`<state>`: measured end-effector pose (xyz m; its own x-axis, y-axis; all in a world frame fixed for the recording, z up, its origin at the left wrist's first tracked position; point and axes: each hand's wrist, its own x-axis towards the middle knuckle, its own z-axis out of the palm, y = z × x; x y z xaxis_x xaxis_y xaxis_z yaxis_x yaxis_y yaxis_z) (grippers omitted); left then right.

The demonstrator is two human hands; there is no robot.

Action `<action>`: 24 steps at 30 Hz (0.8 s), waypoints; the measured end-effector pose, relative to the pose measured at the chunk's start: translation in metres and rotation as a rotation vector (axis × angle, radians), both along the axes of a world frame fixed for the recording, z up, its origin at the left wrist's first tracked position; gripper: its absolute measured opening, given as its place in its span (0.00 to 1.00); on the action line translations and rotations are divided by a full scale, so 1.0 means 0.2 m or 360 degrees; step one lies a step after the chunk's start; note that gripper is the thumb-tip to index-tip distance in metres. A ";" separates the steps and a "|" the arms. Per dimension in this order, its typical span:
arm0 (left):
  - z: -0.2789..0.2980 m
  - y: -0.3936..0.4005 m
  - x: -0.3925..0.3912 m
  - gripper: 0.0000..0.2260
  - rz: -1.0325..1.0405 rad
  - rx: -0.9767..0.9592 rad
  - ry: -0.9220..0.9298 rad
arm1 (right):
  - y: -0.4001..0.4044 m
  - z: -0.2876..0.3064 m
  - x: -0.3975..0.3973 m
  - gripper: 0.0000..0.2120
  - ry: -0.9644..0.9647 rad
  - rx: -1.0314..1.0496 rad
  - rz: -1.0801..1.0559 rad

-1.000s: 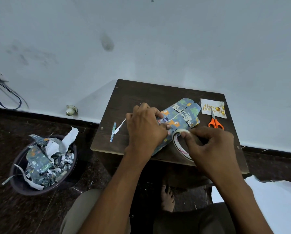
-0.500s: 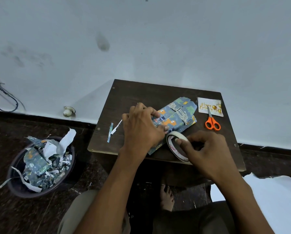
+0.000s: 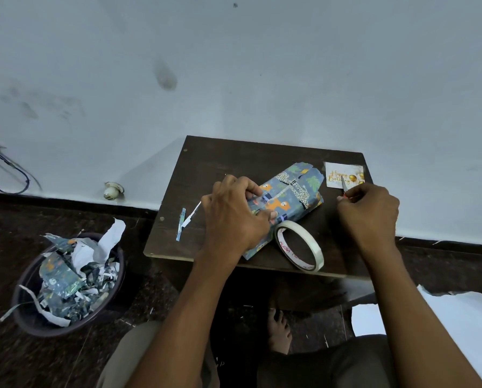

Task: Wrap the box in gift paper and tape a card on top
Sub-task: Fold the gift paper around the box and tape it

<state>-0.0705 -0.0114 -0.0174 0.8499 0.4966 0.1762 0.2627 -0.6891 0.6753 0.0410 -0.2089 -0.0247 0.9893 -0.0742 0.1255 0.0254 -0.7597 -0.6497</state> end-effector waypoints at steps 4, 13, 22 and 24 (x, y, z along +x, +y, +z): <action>0.00 0.01 0.00 0.21 0.0007 -0.0024 -0.0021 | 0.03 -0.06 0.09 0.06 0.0041 -0.0142 -0.0014; -0.01 0.01 0.02 0.11 0.0034 -0.0113 -0.0075 | -0.03 -0.04 0.12 0.12 0.0233 -0.0289 -0.0087; -0.06 0.04 0.05 0.06 0.0098 -0.0113 -0.0249 | 0.00 0.09 0.04 0.18 0.0406 -0.0490 -0.0076; -0.06 0.05 0.06 0.06 0.0097 -0.0058 -0.0234 | 0.00 0.09 0.03 0.17 0.0394 -0.0507 -0.0079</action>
